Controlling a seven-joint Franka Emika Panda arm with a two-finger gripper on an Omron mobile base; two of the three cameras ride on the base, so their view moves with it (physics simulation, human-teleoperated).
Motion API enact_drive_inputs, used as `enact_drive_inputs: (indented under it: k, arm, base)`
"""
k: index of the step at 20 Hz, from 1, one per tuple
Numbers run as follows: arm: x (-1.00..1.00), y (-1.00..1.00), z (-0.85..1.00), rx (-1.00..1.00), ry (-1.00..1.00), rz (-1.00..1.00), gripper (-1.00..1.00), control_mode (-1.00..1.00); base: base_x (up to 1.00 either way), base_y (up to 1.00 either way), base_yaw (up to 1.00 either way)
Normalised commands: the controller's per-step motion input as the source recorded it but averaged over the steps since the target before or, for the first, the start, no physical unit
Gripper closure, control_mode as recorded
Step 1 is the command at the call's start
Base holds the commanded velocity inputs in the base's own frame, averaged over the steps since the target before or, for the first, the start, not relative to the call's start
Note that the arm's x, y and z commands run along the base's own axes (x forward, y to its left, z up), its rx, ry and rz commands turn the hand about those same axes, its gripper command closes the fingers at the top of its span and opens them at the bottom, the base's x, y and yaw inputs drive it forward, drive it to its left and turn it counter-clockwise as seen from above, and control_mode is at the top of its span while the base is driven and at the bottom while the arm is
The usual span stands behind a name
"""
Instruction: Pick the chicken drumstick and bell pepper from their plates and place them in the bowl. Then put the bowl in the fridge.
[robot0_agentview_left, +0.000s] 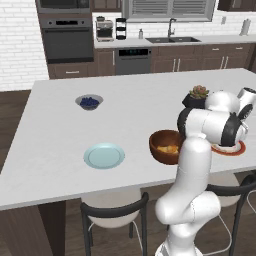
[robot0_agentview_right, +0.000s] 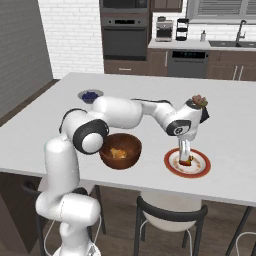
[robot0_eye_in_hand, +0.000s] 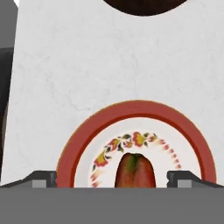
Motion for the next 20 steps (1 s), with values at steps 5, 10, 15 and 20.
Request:
enact_drive_inputs:
  k: [5, 10, 15, 20]
  arm:
    - [0.10, 0.00, -0.27, 0.00, 0.01, 0.00, -1.00, -1.00]
    - [0.19, -0.05, -0.27, 0.00, 0.00, 0.00, -1.00, -1.00]
    - [0.19, -0.06, -0.33, 0.00, 0.00, 0.00, -1.00, -1.00]
    - [0.03, -0.02, -0.38, 0.00, 0.00, 0.00, -1.00, -1.00]
  base:
    - [0.00, 0.00, 0.00]
    - [0.00, 0.00, 0.00]
    - [0.00, 0.00, 0.00]
    - [0.00, 0.00, 0.00]
